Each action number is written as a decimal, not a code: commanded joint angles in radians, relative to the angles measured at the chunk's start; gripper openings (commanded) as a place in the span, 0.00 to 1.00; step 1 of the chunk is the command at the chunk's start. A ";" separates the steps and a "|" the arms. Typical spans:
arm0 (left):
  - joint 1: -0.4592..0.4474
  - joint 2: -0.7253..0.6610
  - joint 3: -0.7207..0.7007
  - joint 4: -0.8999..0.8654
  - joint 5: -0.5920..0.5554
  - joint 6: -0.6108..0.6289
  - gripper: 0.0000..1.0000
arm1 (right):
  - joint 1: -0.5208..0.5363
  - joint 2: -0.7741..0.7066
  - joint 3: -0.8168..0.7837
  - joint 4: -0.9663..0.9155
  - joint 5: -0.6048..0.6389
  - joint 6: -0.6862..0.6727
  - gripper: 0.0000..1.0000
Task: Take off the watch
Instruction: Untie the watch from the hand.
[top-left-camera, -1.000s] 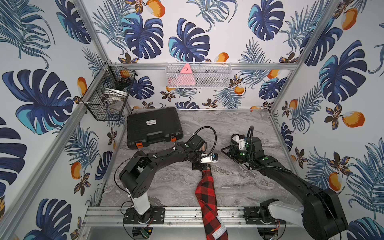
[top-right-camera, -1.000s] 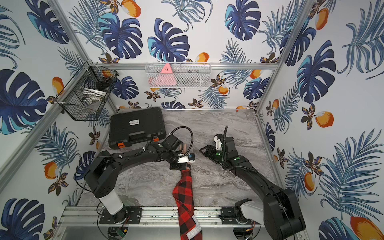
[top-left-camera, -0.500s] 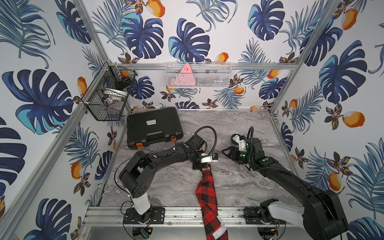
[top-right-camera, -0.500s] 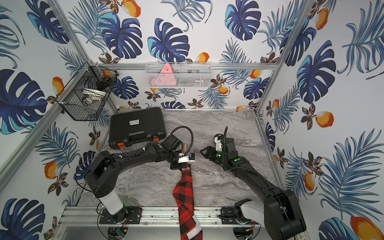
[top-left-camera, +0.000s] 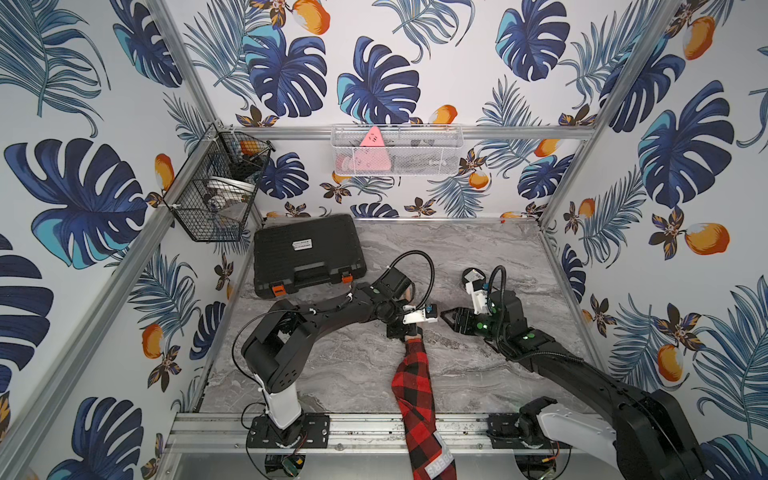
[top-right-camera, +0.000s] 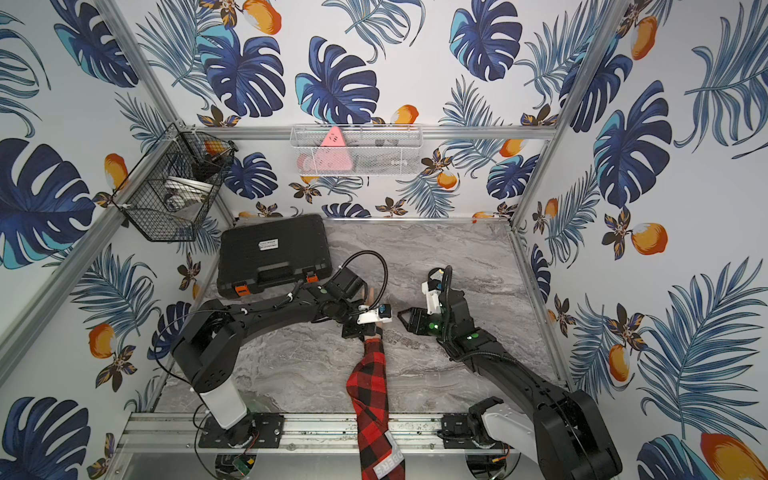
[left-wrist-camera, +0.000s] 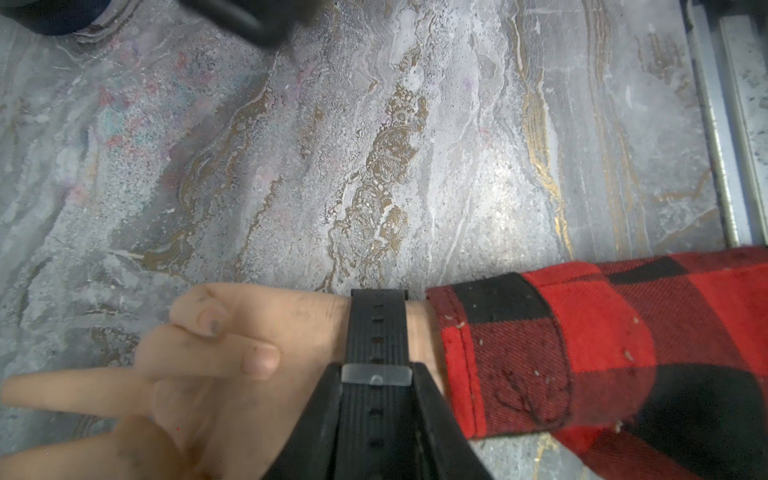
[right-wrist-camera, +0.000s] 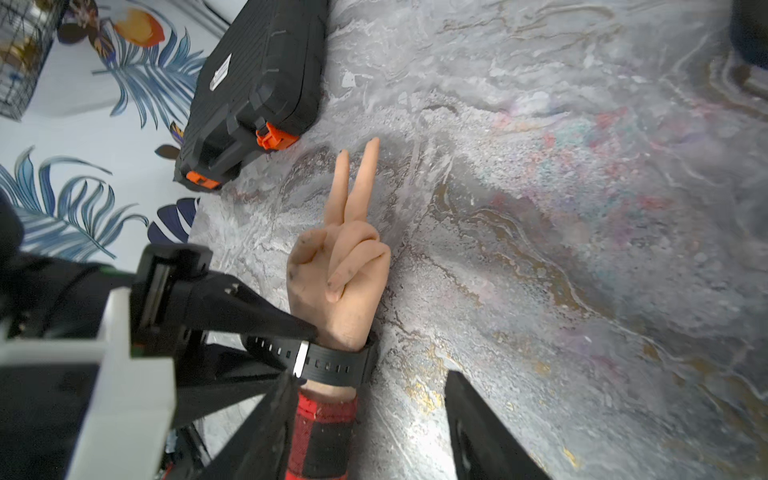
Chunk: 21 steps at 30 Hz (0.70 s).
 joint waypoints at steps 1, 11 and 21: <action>0.018 0.010 0.020 -0.034 0.049 -0.036 0.27 | 0.083 0.004 -0.031 0.145 0.091 -0.170 0.60; 0.054 0.015 0.030 -0.065 0.076 -0.097 0.25 | 0.244 0.118 -0.106 0.384 0.196 -0.363 0.53; 0.074 -0.033 -0.049 0.067 0.112 -0.244 0.22 | 0.269 0.228 -0.147 0.561 0.207 -0.461 0.47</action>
